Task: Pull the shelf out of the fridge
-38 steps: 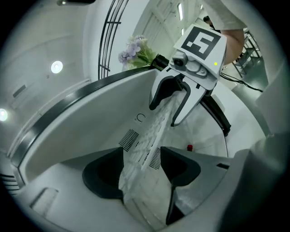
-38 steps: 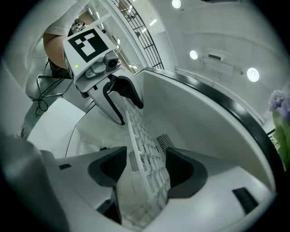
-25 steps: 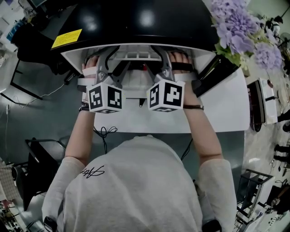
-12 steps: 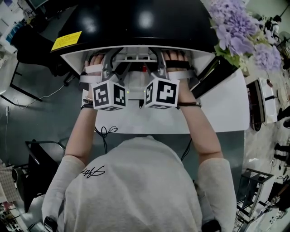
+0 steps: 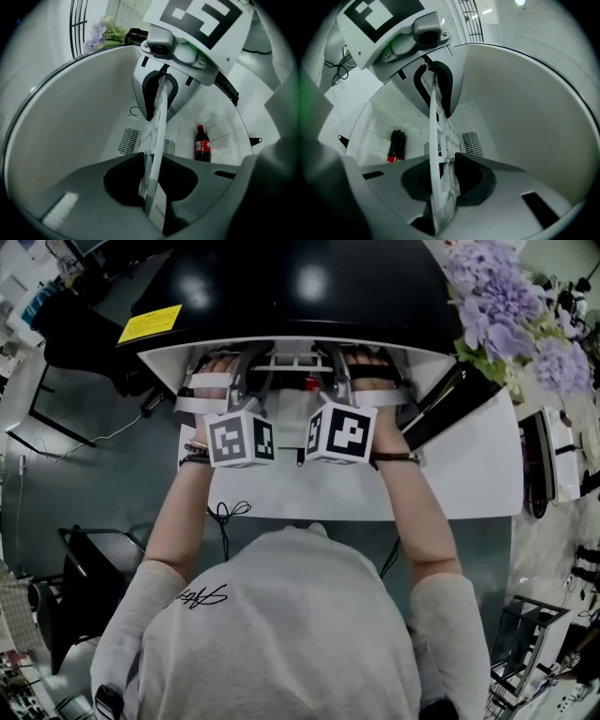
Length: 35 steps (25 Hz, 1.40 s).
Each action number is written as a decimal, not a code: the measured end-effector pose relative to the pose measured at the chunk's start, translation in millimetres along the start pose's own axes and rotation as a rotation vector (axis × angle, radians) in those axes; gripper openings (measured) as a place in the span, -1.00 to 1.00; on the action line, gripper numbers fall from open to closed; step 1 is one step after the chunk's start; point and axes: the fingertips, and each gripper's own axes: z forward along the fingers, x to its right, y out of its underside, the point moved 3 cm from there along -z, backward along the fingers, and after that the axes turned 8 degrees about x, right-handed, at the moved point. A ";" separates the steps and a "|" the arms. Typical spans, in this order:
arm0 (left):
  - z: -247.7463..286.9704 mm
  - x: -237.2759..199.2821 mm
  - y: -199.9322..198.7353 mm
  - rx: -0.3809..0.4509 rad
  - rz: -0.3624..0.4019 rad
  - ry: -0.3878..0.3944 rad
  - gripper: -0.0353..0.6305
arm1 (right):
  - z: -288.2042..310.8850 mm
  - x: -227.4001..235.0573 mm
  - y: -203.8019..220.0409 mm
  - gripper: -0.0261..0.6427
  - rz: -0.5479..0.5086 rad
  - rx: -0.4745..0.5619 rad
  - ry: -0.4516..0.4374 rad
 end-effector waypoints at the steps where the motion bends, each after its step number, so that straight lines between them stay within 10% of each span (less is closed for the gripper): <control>1: 0.0 -0.4 0.6 -0.005 -0.001 -0.002 -0.72 | 0.3 -0.4 -0.6 -0.71 -0.008 0.000 0.009; 35: 2.6 -0.4 0.3 -0.018 -0.063 0.047 -0.74 | 3.1 -1.7 4.1 -0.74 0.073 -0.050 0.061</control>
